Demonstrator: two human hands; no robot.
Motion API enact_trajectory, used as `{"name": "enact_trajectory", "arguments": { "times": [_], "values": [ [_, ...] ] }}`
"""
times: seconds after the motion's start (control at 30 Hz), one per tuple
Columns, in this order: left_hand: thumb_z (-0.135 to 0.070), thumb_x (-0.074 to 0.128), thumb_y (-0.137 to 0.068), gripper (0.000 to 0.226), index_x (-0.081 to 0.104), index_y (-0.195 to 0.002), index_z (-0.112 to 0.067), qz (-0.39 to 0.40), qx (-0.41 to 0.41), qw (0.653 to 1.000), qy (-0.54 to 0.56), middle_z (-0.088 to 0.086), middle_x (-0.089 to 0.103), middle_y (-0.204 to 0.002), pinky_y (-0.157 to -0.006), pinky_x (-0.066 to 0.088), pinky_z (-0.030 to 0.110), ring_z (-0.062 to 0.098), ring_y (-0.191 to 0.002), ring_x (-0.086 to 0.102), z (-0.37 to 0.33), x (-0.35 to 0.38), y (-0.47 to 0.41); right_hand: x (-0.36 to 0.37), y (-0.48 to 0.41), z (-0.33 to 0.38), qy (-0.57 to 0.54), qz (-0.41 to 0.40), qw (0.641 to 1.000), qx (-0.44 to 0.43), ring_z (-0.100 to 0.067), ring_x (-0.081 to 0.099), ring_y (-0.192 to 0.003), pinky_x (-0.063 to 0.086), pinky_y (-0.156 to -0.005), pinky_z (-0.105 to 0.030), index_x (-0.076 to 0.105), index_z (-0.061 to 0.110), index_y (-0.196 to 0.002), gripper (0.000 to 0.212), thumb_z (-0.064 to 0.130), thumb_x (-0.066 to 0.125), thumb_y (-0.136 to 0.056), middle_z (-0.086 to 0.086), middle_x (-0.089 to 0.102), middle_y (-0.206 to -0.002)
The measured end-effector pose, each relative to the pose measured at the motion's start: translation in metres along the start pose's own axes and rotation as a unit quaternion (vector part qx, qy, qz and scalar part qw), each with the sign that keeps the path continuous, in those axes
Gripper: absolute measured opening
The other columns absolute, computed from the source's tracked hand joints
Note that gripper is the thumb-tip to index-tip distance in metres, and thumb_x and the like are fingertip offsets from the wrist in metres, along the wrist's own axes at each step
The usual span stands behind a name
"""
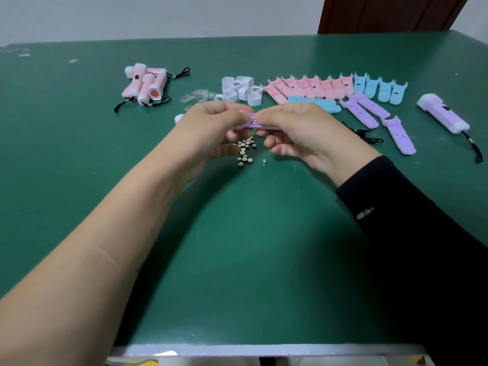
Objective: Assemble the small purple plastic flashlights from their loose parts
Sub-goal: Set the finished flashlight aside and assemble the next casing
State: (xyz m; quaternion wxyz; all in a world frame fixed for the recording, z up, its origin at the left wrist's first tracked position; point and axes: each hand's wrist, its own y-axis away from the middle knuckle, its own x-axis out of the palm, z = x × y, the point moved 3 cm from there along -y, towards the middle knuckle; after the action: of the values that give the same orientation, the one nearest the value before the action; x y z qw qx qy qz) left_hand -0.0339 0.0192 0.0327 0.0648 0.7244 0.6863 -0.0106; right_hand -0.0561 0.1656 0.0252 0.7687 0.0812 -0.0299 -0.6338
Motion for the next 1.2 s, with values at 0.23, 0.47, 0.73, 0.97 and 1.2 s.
{"name": "enact_trajectory", "arguments": {
  "times": [0.23, 0.47, 0.73, 0.97, 1.2],
  "values": [
    [-0.009, 0.055, -0.095, 0.012, 0.065, -0.091, -0.015, 0.019, 0.000, 0.999, 0.026, -0.002, 0.069, -0.072, -0.056, 0.052, 0.020, 0.005, -0.064, 0.064, 0.002, 0.001, -0.001, 0.001, -0.001, -0.002, -0.011, 0.003, 1.000, 0.007, -0.004, 0.049, -0.043, 0.044, -0.045, -0.017, 0.068, 0.012, -0.092, 0.013, 0.024, 0.068, -0.088, 0.006, 0.064, -0.059],
    [-0.008, 0.053, -0.095, 0.011, 0.064, -0.097, -0.010, 0.020, -0.008, 0.998, 0.054, -0.001, 0.069, -0.067, -0.055, 0.052, 0.021, 0.007, -0.060, 0.063, 0.002, 0.001, -0.001, -0.002, -0.003, 0.001, -0.039, 0.010, 0.999, 0.035, -0.011, 0.058, -0.049, 0.048, -0.048, -0.020, 0.067, 0.006, -0.098, 0.016, 0.017, 0.060, -0.088, -0.005, 0.067, -0.075],
    [-0.006, 0.054, -0.094, 0.015, 0.065, -0.105, -0.005, 0.020, -0.009, 0.998, 0.052, -0.001, 0.070, -0.071, -0.056, 0.053, 0.021, 0.006, -0.062, 0.064, 0.002, 0.001, -0.001, -0.004, 0.000, 0.002, -0.022, 0.015, 1.000, 0.012, -0.008, 0.058, -0.050, 0.049, -0.050, -0.019, 0.068, 0.004, -0.100, 0.017, 0.008, 0.059, -0.086, -0.004, 0.067, -0.073],
    [-0.006, 0.055, -0.094, 0.011, 0.064, -0.093, -0.011, 0.014, 0.000, 0.999, 0.042, -0.001, 0.070, -0.071, -0.057, 0.053, 0.020, 0.006, -0.062, 0.065, 0.000, 0.002, 0.000, -0.006, -0.001, 0.002, -0.007, 0.000, 1.000, 0.020, -0.009, 0.062, -0.057, 0.052, -0.057, -0.021, 0.069, 0.009, -0.100, 0.016, 0.015, 0.062, -0.087, 0.000, 0.068, -0.082],
    [-0.005, 0.055, -0.095, 0.010, 0.061, -0.094, -0.012, -0.033, -0.004, 0.997, 0.077, 0.000, 0.071, -0.077, -0.054, 0.053, 0.021, 0.007, -0.064, 0.068, 0.000, -0.006, -0.002, -0.027, -0.003, 0.006, 0.177, -0.062, 0.982, 0.003, -0.011, 0.052, -0.049, 0.046, -0.048, -0.023, 0.062, 0.012, -0.079, 0.013, 0.016, 0.060, -0.090, -0.003, 0.060, -0.068]
  ]
}}
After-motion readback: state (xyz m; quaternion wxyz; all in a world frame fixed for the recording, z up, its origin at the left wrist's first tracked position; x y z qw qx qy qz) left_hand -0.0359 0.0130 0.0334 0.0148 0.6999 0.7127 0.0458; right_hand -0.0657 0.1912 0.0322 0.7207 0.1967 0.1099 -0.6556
